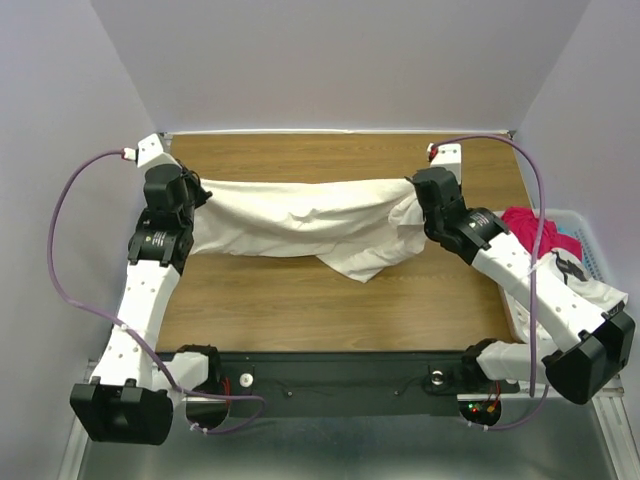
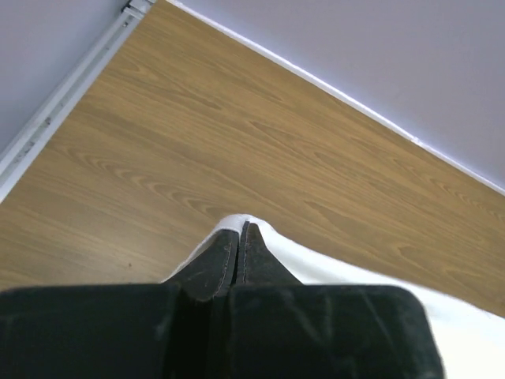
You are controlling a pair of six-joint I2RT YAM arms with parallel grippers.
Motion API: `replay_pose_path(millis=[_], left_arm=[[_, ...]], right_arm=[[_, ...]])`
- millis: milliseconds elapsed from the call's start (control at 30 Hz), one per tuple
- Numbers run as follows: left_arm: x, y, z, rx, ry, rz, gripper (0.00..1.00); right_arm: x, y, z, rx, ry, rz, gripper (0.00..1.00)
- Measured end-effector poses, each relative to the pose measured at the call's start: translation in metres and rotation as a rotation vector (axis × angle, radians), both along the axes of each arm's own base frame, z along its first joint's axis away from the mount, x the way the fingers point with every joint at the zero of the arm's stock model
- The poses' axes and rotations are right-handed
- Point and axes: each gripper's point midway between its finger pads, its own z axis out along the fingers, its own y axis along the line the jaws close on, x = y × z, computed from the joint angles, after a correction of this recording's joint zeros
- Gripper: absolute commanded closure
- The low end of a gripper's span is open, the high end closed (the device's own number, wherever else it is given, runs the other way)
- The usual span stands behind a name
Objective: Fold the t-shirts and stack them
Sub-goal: Flatten the tshirt out
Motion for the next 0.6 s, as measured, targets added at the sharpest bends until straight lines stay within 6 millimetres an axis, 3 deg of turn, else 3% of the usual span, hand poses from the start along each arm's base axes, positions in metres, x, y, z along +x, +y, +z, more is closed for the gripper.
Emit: replay_pose_path(millis=[67, 167, 233, 333, 367, 400, 433, 467, 500, 567, 600], left_arm=[[0.001, 0.003, -0.003, 0.02, 0.011, 0.008, 1.0], [0.014, 0.003, -0.025, 0.048, 0.078, 0.002, 1.0], [0.031, 0.001, -0.051, 0.06, 0.152, -0.013, 1.0], [0.063, -0.007, -0.109, 0.066, 0.303, -0.053, 0.97], [0.075, -0.01, -0.127, 0.068, 0.345, -0.064, 0.82], [0.082, -0.011, -0.141, 0.072, 0.382, -0.072, 0.75], [0.093, -0.012, -0.154, 0.079, 0.414, -0.081, 0.61], [0.103, -0.013, -0.161, 0.081, 0.432, -0.087, 0.52], [0.113, -0.015, -0.17, 0.081, 0.448, -0.097, 0.45], [0.128, -0.019, -0.168, 0.068, 0.438, -0.115, 0.28], [0.133, -0.022, -0.163, 0.062, 0.422, -0.127, 0.26]], right_arm=[[0.005, -0.005, -0.004, -0.012, 0.014, -0.008, 0.99], [0.02, -0.014, -0.021, -0.014, 0.057, -0.038, 0.99], [0.032, -0.022, -0.041, -0.011, 0.115, -0.058, 0.91], [0.052, -0.033, -0.08, 0.012, 0.223, -0.091, 0.76], [0.06, -0.036, -0.095, 0.034, 0.26, -0.106, 0.73], [0.066, -0.039, -0.106, 0.059, 0.285, -0.123, 0.61], [0.073, -0.045, -0.12, 0.091, 0.322, -0.153, 0.53], [0.078, -0.052, -0.13, 0.111, 0.345, -0.178, 0.43], [0.081, -0.059, -0.136, 0.131, 0.358, -0.205, 0.4], [0.08, -0.073, -0.143, 0.159, 0.38, -0.252, 0.36], [0.078, -0.08, -0.143, 0.165, 0.385, -0.27, 0.35]])
